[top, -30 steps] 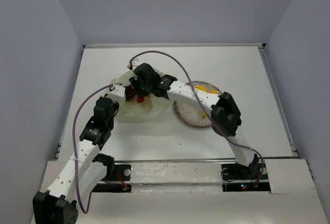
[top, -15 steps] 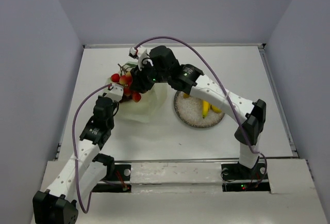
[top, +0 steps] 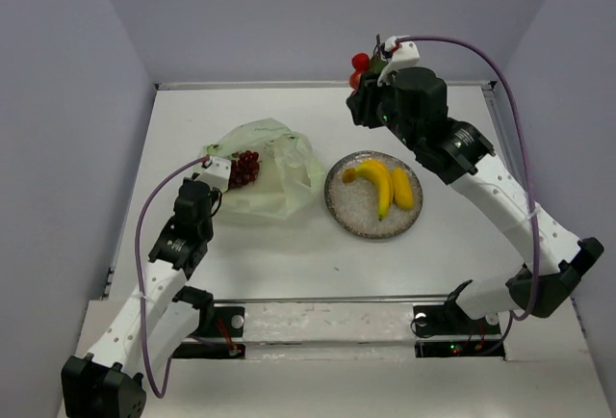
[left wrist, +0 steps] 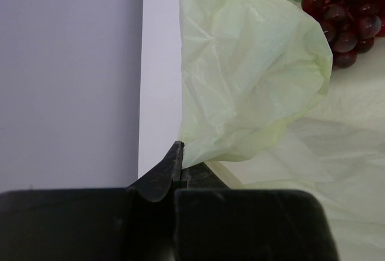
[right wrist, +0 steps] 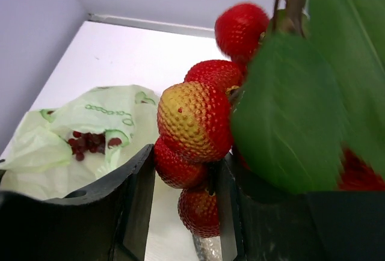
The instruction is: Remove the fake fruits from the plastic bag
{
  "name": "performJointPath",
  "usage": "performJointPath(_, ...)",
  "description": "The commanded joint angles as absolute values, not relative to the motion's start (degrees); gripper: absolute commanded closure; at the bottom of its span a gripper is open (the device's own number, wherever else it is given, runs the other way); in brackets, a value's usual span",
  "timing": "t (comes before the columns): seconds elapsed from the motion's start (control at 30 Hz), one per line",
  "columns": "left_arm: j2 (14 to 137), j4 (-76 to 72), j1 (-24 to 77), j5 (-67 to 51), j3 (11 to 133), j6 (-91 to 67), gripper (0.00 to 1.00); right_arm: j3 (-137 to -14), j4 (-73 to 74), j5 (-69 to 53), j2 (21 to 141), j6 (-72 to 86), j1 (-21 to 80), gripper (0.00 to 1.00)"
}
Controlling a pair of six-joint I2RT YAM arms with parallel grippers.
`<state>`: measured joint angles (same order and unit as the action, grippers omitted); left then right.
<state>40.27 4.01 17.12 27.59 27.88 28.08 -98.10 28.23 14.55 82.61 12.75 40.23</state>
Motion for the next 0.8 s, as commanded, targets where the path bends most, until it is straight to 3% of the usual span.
performJointPath(0.0,40.0,0.6,16.9,28.0,29.4,28.7,0.99,-90.5,30.2,23.5,79.7,16.7,41.6,0.99)
performJointPath(0.17,39.8,0.5,17.0,28.0,29.8,29.4,0.99,-76.3,31.4,20.2,78.2,22.1,40.0,0.99)
performJointPath(0.67,39.4,0.7,17.0,27.6,29.7,29.4,0.99,-62.6,28.2,15.9,84.3,27.8,40.0,0.99)
performJointPath(0.7,39.5,0.7,16.9,27.6,29.7,29.3,0.99,-62.2,28.3,15.0,85.0,27.9,40.0,0.95)
performJointPath(0.73,39.4,0.6,16.9,27.5,29.7,29.2,0.99,-62.1,28.3,14.8,85.2,27.7,40.0,0.85)
performJointPath(0.77,39.5,0.7,17.0,27.3,29.8,29.2,0.99,-62.2,28.5,14.6,85.3,27.2,40.0,0.59)
